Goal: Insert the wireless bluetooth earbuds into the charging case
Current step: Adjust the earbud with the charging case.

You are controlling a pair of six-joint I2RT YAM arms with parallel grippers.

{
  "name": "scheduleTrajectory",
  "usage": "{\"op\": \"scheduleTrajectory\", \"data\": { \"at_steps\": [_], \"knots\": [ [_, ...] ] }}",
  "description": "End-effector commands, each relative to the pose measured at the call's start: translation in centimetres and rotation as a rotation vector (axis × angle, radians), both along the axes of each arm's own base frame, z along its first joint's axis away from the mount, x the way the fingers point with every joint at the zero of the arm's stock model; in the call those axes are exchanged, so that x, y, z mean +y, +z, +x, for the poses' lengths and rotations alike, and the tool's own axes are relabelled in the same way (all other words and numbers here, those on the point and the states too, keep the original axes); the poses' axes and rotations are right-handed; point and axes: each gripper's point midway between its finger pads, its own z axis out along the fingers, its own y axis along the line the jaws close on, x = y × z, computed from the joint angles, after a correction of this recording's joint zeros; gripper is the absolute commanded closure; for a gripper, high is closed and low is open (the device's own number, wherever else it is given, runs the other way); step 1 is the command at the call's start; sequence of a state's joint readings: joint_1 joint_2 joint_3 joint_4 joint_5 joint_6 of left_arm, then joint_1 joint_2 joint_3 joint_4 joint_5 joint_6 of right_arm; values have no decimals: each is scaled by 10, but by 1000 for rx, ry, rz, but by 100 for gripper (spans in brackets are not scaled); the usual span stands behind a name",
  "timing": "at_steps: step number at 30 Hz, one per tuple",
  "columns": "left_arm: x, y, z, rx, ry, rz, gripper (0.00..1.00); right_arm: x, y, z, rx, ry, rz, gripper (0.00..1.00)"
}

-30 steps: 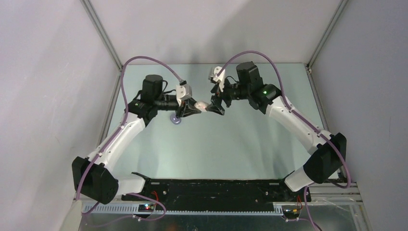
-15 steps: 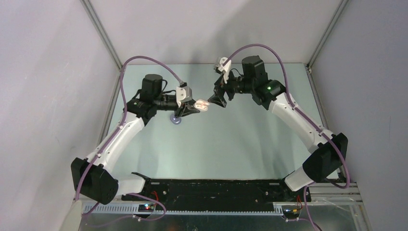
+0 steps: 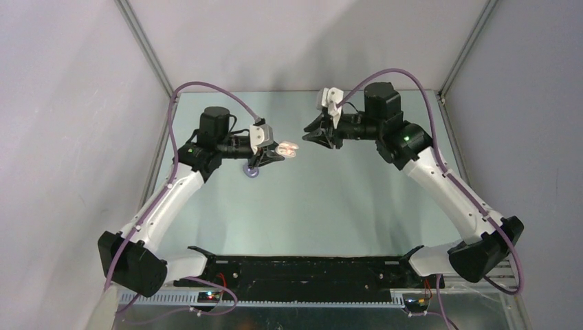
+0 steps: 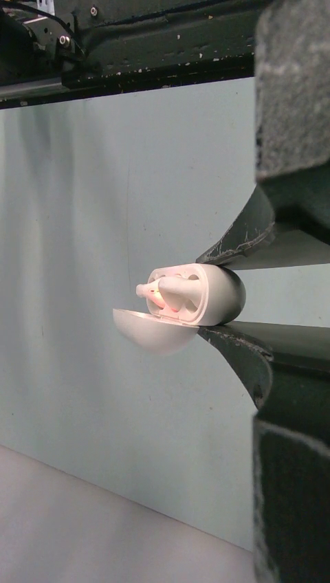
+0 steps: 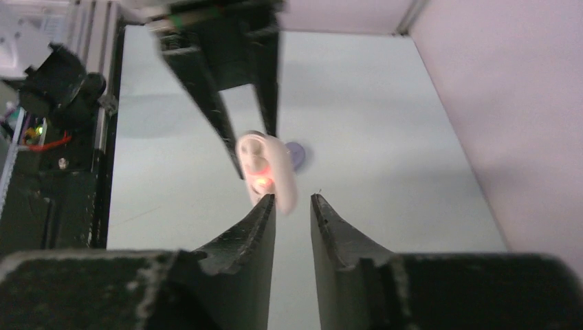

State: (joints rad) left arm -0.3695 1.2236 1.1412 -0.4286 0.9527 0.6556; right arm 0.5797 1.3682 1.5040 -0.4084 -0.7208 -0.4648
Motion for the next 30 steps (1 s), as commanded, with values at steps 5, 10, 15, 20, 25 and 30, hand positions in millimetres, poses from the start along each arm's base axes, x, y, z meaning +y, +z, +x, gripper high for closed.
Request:
{"op": "scheduleTrajectory", "data": {
  "at_steps": [5,10,15,20,25,30],
  "knots": [
    [-2,18,-3,-113,-16,-8,100,31,-7,-42,-156,224,-41,78],
    [-1,20,-6,-132,-14,-5,100,42,-15,-42,-192,240,-72,76],
    [-1,22,-9,-150,-19,-4,100,47,-24,-37,-199,225,-99,72],
    [-1,23,-10,-163,-25,-5,100,52,-27,-31,-200,200,-104,70],
    [-1,23,-11,-170,-31,-4,100,56,-29,-27,-209,179,-109,69],
    [-1,23,-12,-174,-35,-3,100,60,-30,-21,-232,146,-115,73]
  ]
}}
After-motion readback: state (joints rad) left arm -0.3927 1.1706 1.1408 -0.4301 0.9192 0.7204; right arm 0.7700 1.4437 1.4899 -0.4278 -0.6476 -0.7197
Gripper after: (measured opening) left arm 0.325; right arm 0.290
